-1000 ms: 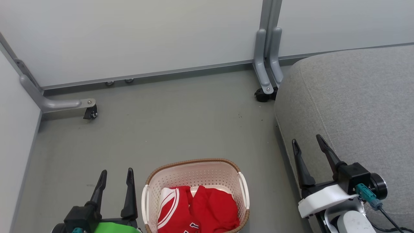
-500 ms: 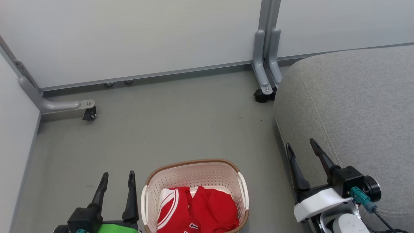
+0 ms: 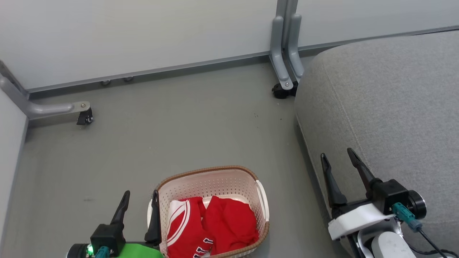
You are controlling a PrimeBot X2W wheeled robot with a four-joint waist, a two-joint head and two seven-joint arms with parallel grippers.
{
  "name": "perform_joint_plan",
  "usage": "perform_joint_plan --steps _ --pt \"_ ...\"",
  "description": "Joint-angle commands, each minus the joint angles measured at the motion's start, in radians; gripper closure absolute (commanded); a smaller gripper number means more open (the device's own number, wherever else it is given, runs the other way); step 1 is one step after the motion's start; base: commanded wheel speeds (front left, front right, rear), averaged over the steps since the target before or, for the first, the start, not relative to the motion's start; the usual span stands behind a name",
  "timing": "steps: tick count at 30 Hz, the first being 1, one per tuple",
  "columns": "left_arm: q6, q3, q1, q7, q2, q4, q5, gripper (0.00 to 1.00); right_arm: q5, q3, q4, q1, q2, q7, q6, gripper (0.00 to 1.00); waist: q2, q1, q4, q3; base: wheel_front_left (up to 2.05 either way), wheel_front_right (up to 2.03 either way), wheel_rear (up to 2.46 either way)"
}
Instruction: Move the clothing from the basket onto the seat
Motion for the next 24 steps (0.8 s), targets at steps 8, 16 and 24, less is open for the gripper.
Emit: perform_joint_plan --steps 8,16,24 --pt "0.029 -0.019 -0.164 0.0 0.009 0.145 0.123 0.0 0.032 0.015 -0.061 -0.103 -0.001 -0.003 0.0 0.0 -0.0001 0.0 -0.119 0.261 0.0 0.0 0.0" --pt "0.037 -0.1 -0.396 0.0 0.067 0.444 0.253 0.0 0.066 0.075 -0.1 -0.182 -0.003 -0.004 0.0 0.0 -0.0001 0.0 -0.18 0.457 0.0 0.0 0.0" --pt "0.029 -0.196 -0.67 -0.001 0.087 0.772 0.349 0.0 0.071 0.06 -0.122 -0.233 -0.002 -0.004 0.0 0.0 -0.0001 0.0 -0.23 0.625 0.0 0.0 0.0"
